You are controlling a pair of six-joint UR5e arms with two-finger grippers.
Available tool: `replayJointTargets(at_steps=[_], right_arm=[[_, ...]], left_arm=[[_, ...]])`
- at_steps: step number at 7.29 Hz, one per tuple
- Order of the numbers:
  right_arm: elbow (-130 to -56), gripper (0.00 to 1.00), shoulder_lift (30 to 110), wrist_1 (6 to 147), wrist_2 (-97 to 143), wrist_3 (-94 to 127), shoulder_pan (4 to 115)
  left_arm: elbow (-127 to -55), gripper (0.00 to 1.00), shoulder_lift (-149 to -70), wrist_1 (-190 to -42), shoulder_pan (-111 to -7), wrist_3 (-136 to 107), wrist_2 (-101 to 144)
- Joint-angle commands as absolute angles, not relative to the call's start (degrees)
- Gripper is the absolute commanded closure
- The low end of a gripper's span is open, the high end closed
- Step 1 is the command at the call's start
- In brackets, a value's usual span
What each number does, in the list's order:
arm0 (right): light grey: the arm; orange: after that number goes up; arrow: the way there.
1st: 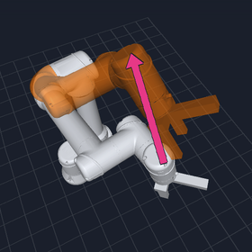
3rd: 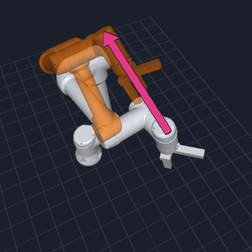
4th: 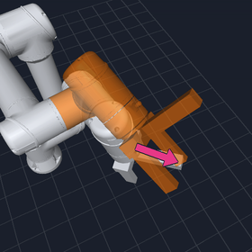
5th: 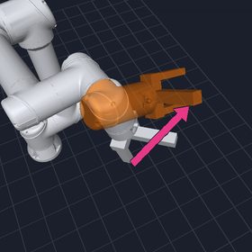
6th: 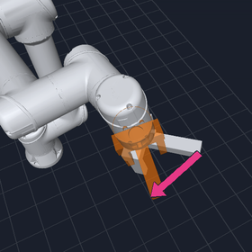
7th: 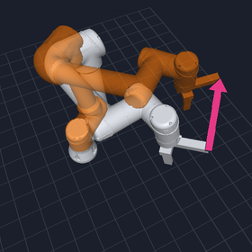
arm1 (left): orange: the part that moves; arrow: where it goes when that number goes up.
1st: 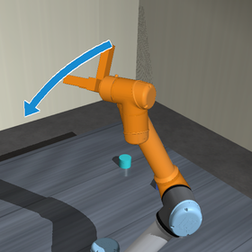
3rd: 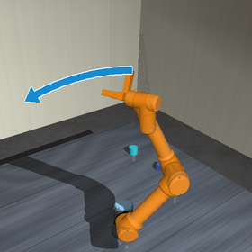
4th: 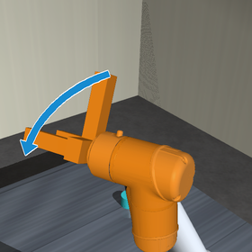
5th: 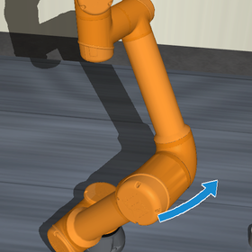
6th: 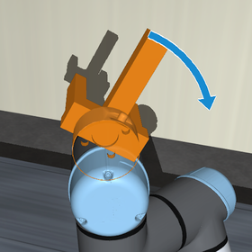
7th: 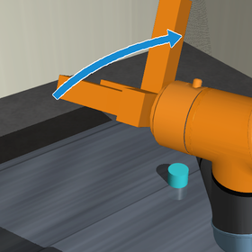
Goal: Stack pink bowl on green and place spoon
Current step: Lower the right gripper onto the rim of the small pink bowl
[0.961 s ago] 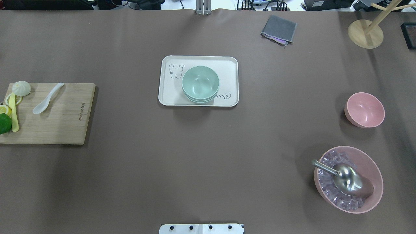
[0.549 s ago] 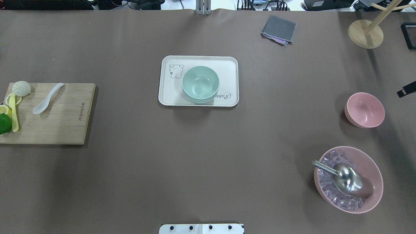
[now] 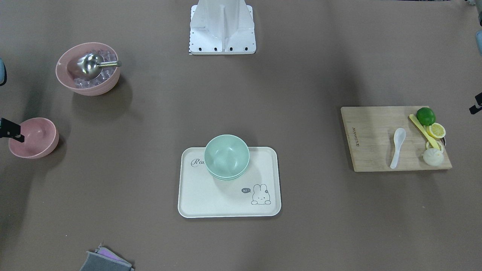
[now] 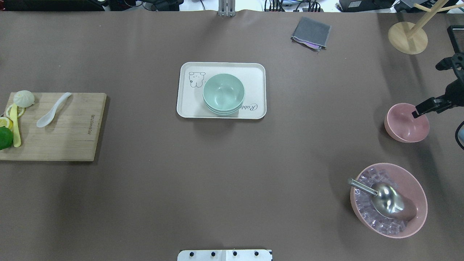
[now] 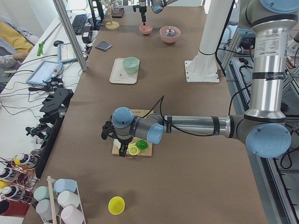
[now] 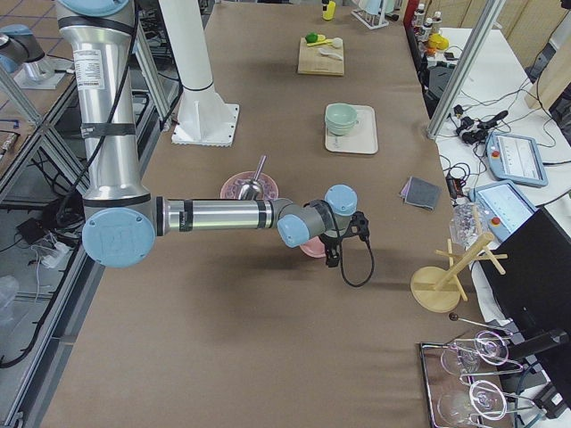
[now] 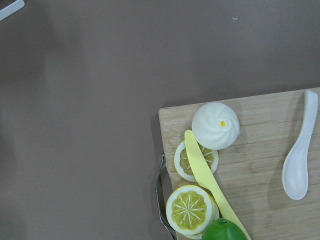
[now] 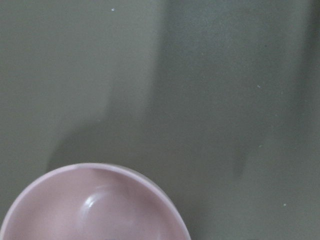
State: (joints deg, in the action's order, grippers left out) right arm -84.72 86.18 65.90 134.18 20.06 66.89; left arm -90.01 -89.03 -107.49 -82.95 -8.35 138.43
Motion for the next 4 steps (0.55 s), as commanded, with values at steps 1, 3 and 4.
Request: replayJointTargets(at_steps=[1, 3, 4], right_arm=[[-82.27, 0.30, 84.73, 65.83, 134.30, 20.74, 66.27], [-82.09, 1.00, 84.29, 65.92, 135.00, 21.01, 66.27], [-82.35, 1.00, 84.29, 65.92, 135.70, 21.09, 66.27]], left_arm=[[-89.91, 0.02, -89.12, -107.49, -82.97, -8.35, 138.43], [-89.83, 0.02, -89.21, -107.40, -82.88, -8.35, 138.34], [-89.74, 0.02, -89.91, -107.49, -80.27, -9.92, 138.08]])
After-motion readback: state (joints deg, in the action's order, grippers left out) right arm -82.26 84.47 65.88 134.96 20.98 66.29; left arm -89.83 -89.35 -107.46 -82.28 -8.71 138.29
